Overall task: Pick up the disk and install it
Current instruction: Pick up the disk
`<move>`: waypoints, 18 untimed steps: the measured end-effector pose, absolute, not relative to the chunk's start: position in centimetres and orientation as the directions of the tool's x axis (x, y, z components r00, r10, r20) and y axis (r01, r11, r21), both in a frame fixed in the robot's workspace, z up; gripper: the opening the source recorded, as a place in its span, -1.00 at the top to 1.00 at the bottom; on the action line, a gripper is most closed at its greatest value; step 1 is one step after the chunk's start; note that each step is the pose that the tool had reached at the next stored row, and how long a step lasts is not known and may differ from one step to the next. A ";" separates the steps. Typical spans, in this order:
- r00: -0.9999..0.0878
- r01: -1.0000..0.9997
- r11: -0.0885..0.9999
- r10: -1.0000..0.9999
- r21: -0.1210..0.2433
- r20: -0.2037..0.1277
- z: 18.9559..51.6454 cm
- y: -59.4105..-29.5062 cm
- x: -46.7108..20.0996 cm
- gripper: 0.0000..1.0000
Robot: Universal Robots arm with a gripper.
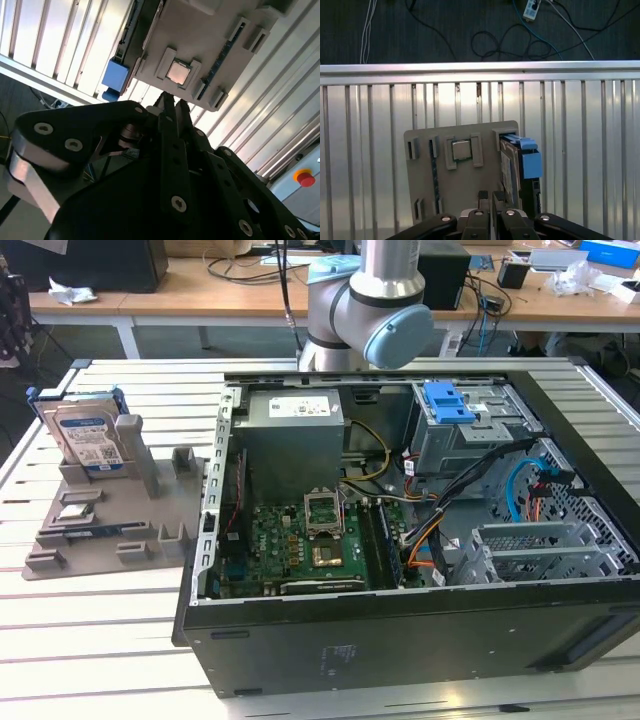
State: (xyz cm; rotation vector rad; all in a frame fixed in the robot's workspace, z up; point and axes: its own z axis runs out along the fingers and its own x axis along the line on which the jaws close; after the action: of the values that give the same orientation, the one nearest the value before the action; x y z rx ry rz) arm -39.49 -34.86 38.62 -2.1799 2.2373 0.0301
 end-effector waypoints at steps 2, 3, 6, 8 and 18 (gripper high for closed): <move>-0.026 -1.000 0.026 -0.999 0.001 -0.026 38.6 -34.9 -39.5 0.41; -0.026 -1.000 0.026 -0.999 0.001 -0.026 38.6 -34.9 -39.5 0.29; -0.026 -1.000 0.026 -0.999 0.001 -0.026 38.6 -34.9 -39.5 0.04; -0.026 -1.000 0.026 -0.999 0.001 -0.026 38.6 -34.9 -39.5 -0.08; -0.026 -1.000 0.026 -0.999 0.001 -0.026 38.5 -33.8 -39.6 -0.08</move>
State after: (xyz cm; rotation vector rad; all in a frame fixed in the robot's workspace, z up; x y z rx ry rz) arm -39.56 -33.82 38.46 -2.1796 2.2377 0.0301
